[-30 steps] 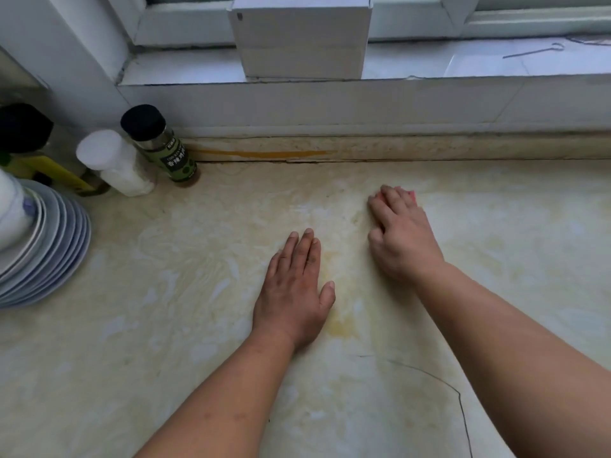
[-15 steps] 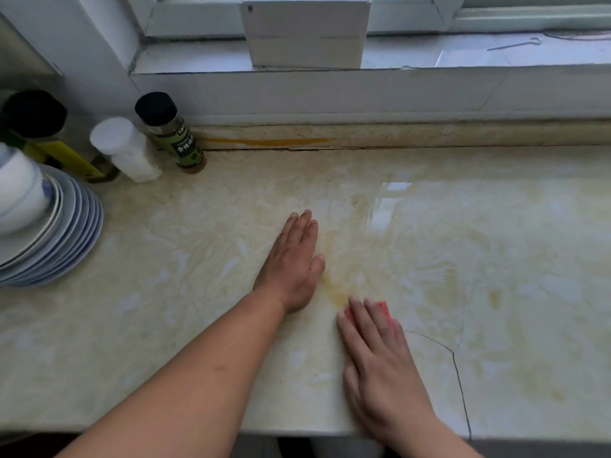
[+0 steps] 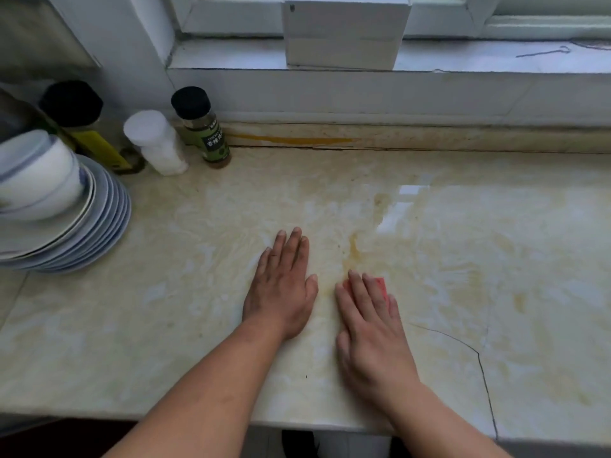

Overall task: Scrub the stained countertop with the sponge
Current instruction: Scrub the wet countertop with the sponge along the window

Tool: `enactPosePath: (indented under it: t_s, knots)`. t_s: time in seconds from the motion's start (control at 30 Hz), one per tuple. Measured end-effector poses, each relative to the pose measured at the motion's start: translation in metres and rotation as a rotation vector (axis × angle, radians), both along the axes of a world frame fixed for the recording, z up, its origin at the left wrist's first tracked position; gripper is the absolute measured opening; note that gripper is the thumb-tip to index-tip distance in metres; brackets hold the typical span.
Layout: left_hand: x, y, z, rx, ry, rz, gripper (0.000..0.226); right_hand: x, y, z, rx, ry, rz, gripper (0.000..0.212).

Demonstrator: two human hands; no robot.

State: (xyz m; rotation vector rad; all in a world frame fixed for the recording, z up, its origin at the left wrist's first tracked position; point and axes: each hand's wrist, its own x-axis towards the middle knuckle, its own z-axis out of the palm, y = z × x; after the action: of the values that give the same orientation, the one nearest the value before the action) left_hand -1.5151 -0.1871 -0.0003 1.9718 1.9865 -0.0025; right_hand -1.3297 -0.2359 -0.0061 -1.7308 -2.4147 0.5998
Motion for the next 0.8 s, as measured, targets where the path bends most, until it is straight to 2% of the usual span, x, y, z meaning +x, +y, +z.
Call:
enactPosePath:
  t_s: [0.1,0.17,0.37,0.47,0.6,0.8]
  knots:
    - [0.0,0.0,0.001,0.002,-0.008,0.002,0.072,-0.026,0.063,0.007,-0.035,-0.03,-0.031,0.071]
    - [-0.001,0.0,0.0,0.013,-0.009,-0.002,0.072,-0.029,0.076,0.007,-0.033,-0.061,-0.026,0.071]
    - [-0.002,0.0,-0.004,0.021,-0.009,-0.015,0.074,-0.006,-0.002,0.001,-0.001,-0.008,0.04,0.074]
    - [-0.001,0.0,-0.004,0.015,0.007,-0.022,0.084,-0.022,0.047,0.004,-0.016,-0.024,-0.004,0.072]
    - [-0.001,0.0,-0.003,0.019,0.006,-0.02,0.084,-0.043,0.109,0.012,-0.032,-0.044,-0.071,0.07]
    - [-0.002,0.0,-0.004,0.019,-0.006,-0.023,0.084,-0.012,0.015,0.005,-0.015,0.024,0.019,0.073]
